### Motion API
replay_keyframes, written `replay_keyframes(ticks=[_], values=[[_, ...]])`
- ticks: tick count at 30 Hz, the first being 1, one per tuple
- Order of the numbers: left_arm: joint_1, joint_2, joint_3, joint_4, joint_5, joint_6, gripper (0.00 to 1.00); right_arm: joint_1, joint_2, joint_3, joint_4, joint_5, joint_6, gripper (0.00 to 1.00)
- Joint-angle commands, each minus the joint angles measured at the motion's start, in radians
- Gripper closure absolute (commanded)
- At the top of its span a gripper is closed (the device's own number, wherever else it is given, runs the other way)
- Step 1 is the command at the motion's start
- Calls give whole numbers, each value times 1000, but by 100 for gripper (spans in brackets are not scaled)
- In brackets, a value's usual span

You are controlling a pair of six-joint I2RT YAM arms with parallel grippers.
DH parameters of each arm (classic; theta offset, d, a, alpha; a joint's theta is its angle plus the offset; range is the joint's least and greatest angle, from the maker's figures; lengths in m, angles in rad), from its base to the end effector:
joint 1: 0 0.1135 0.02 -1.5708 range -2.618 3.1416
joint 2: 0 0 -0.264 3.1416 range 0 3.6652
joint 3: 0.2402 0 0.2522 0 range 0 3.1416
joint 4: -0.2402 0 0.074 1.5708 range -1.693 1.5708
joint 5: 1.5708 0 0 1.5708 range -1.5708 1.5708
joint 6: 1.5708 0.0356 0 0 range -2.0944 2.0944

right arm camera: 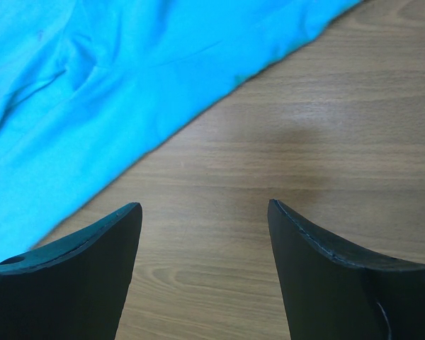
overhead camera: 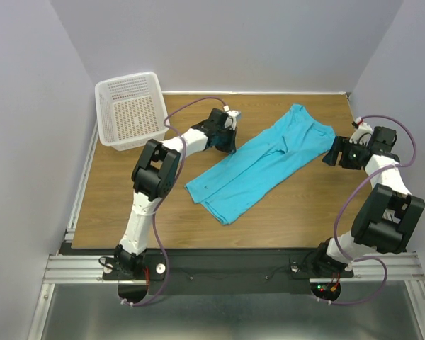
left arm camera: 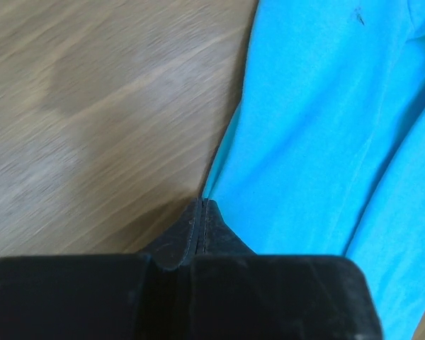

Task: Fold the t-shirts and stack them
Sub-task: Fold the tshirt

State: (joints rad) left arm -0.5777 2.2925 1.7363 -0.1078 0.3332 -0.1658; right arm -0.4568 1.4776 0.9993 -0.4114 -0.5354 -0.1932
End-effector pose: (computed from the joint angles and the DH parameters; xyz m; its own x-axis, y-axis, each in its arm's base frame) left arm 0.4283 -0.2931 0.1670 -0.6300 0.2245 -0.7435 0.6366 0.6976 -0.3288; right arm 0.2830 -0.1188 0.2356 -0.7017 0.1609 -0.6940 -0.0445 0.9624 0.2681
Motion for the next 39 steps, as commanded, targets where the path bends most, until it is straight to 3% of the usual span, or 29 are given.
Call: replay_keyframes(ticks=[1, 7, 12, 17, 18, 19, 20, 23, 25, 27, 31, 35, 39], values=[[50, -117, -81, 26, -36, -21, 100, -3, -42, -10, 23, -6, 3, 22], [114, -226, -251, 72, -71, -66, 100, -3, -31, -13, 20, -38, -6, 22], [136, -303, -385, 77, -109, -81, 100, 21, 16, 11, -59, -190, -78, 22], [148, -363, -452, 86, -129, -100, 100, 217, 38, 18, -127, -265, -201, 22], [148, -398, -461, 94, -129, -103, 95, 248, 39, 19, -133, -282, -230, 22], [150, -421, -474, 103, -129, -104, 83, 282, 42, 27, -148, -314, -298, 22], [148, -448, -494, 140, -126, -104, 61, 318, 46, 35, -161, -324, -345, 22], [148, -562, -508, 174, -120, -110, 38, 489, 55, 56, -202, -328, -552, 20], [148, -642, -506, 177, -137, -110, 28, 619, 69, 70, -231, -324, -730, 20], [153, -723, -512, 178, -170, -107, 28, 763, 84, 85, -269, -270, -895, 19], [180, -864, -560, 163, -268, -116, 27, 1015, 157, 140, -297, -132, -1031, 20], [234, -1031, -693, 134, -324, -191, 25, 1228, 226, 191, -288, -75, -1052, 23], [282, -1202, -796, 109, -381, -222, 25, 1360, 271, 206, -268, -34, -1040, 29]])
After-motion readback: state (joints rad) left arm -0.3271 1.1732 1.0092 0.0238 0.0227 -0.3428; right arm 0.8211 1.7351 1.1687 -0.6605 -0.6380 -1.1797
